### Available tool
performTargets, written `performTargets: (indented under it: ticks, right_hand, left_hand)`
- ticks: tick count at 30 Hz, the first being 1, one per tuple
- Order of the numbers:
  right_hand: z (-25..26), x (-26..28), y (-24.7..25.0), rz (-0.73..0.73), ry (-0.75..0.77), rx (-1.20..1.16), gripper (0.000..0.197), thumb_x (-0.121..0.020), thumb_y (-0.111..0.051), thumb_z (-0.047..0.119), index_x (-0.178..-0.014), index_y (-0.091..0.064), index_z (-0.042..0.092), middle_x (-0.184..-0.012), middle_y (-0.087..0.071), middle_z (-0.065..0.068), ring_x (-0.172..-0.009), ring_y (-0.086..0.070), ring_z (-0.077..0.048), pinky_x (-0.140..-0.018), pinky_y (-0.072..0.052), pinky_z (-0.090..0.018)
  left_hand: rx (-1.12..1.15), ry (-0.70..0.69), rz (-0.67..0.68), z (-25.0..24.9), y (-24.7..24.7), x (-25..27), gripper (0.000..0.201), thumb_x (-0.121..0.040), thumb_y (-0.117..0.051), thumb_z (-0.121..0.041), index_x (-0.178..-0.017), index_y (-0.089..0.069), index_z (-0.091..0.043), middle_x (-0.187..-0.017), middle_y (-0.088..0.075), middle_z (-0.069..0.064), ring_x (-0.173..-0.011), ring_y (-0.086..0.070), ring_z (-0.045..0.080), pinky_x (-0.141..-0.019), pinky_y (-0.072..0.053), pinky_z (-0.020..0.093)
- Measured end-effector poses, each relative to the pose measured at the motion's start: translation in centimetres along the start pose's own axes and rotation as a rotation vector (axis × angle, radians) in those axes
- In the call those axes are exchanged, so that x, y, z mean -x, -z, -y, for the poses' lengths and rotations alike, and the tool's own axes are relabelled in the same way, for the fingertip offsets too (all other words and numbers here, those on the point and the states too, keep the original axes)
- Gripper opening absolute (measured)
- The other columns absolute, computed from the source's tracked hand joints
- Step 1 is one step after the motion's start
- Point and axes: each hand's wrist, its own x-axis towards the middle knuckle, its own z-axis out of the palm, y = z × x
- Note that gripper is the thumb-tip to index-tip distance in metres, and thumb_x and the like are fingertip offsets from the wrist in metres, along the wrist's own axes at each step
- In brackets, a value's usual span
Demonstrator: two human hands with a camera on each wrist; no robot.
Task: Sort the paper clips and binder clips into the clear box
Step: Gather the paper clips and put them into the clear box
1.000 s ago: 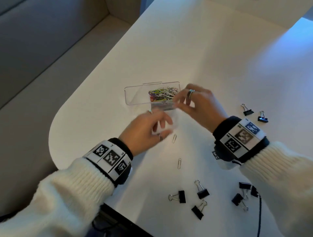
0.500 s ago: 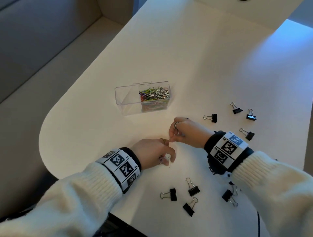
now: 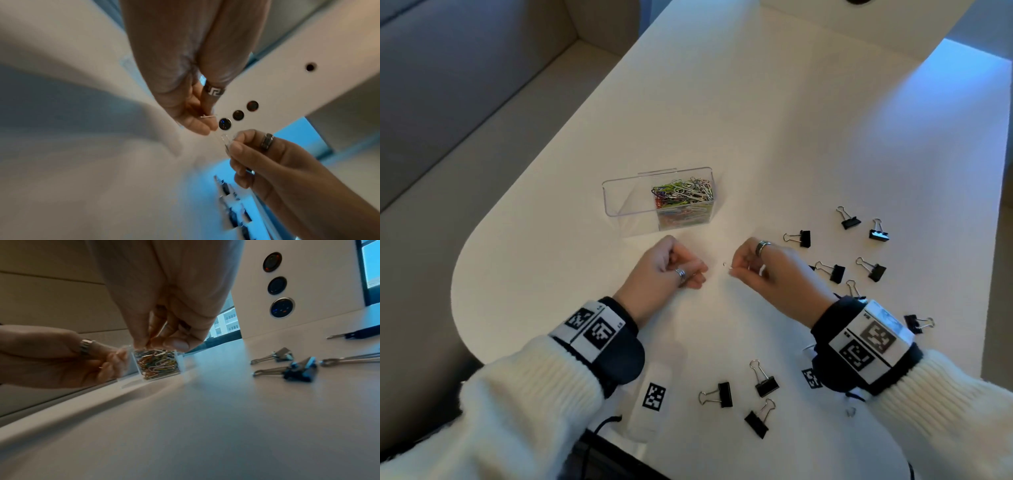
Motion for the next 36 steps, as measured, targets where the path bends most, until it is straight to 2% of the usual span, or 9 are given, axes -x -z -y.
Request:
performTargets:
  ticks: [3, 5, 9, 13, 16, 19, 24, 31, 36]
  right_hand:
    - [1.7, 0.0, -0.4, -0.124, 0.034, -0.061, 0.011, -0.084, -0.064, 0.015, -0.079, -0.056, 0.021, -0.064, -0.045, 0.018, -0.061, -0.049, 0.01, -0.06, -0.035, -0.002]
    - [2.4, -0.4, -0.8, -0.177, 0.069, -0.063, 0.004, -0.082, -0.066, 0.016, -0.082, -0.062, 0.014, -0.065, -0.049, 0.018, -0.059, -0.049, 0.006, -0.061, -0.035, -0.002]
    - [3.1, -1.4, -1.5, -0.24, 0.171, 0.012, 0.011, -0.084, -0.062, 0.022, -0.087, -0.069, 0.014, -0.078, -0.059, 0.004, -0.062, -0.044, -0.005, -0.066, -0.036, -0.011]
    - [3.3, -2.7, -0.1, -0.391, 0.188, -0.031, 0.009, -0.086, -0.061, 0.022, -0.089, -0.066, 0.016, -0.08, -0.054, 0.005, -0.058, -0.045, 0.002, -0.064, -0.035, -0.001]
    - [2.8, -4.4, 0.8, -0.397, 0.109, -0.073, 0.008, -0.085, -0.062, 0.022, -0.093, -0.064, 0.019, -0.083, -0.053, 0.006, -0.063, -0.048, -0.002, -0.064, -0.035, -0.005]
    - [2.7, -6.0, 0.9, -0.372, 0.07, -0.051, 0.014, -0.085, -0.062, 0.024, -0.098, -0.062, 0.02, -0.089, -0.051, 0.004, -0.075, -0.049, -0.013, -0.068, -0.034, -0.01]
    - [3.4, -7.5, 0.6, -0.341, 0.04, 0.001, 0.028, -0.083, -0.065, 0.027, -0.108, -0.059, 0.017, -0.101, -0.045, 0.004, -0.103, -0.046, -0.021, -0.093, -0.038, -0.032]
    - [3.6, -7.5, 0.2, -0.298, 0.06, 0.075, 0.044, -0.076, -0.071, 0.027, -0.117, -0.056, 0.019, -0.115, -0.048, -0.004, -0.111, -0.038, -0.024, -0.098, -0.033, -0.036]
    - [3.6, -7.7, -0.2, -0.311, 0.131, 0.273, 0.041, -0.077, -0.068, 0.028, -0.116, -0.06, 0.017, -0.112, -0.052, -0.006, -0.108, -0.041, -0.027, -0.093, -0.034, -0.039]
  left_hand:
    - [0.213, 0.15, -0.02, -0.6, -0.6, -0.5, 0.017, -0.092, -0.043, 0.004, -0.093, -0.056, -0.007, -0.077, -0.059, 0.009, -0.057, -0.063, 0.006, -0.062, -0.056, 0.017]
    - [0.342, 0.252, 0.036, -1.0, -1.1, -0.6, 0.022, -0.096, -0.036, -0.002, -0.098, -0.059, -0.002, -0.081, -0.064, 0.01, -0.064, -0.066, 0.009, -0.068, -0.056, 0.021]
    - [0.647, 0.364, 0.051, -2.0, -1.0, -0.7, 0.033, -0.099, -0.028, -0.008, -0.093, -0.059, 0.002, -0.077, -0.072, 0.006, -0.07, -0.069, 0.013, -0.074, -0.056, 0.027]
    - [0.691, 0.392, -0.013, -3.7, 0.6, -1.4, 0.033, -0.098, -0.032, -0.012, -0.089, -0.06, 0.004, -0.069, -0.069, 0.012, -0.064, -0.07, 0.019, -0.068, -0.057, 0.027]
    - [0.481, 0.251, -0.066, -5.9, 1.5, -2.2, 0.026, -0.095, -0.033, 0.001, -0.09, -0.058, 0.0, -0.074, -0.066, 0.008, -0.061, -0.069, 0.013, -0.068, -0.056, 0.021]
    - [0.027, -0.016, -0.149, -7.1, 2.2, -4.0, 0.03, -0.092, -0.031, 0.012, -0.099, -0.057, -0.001, -0.079, -0.06, 0.005, -0.064, -0.064, 0.006, -0.067, -0.054, 0.016]
    - [-0.753, -0.36, -0.174, -7.1, 2.8, -5.8, 0.042, -0.084, -0.036, 0.015, -0.109, -0.062, -0.005, -0.09, -0.062, 0.004, -0.086, -0.057, 0.014, -0.075, -0.04, 0.007]
    - [-0.544, -0.489, -0.143, -6.1, 4.3, -4.9, 0.049, -0.082, -0.044, 0.016, -0.112, -0.06, -0.02, -0.096, -0.065, -0.005, -0.092, -0.06, -0.008, -0.085, -0.044, 0.006]
    - [-0.825, -0.632, -0.362, -4.9, 5.4, -2.7, 0.025, -0.086, -0.059, -0.013, -0.109, -0.062, -0.022, -0.099, -0.061, -0.011, -0.098, -0.051, 0.009, -0.085, -0.036, 0.021]
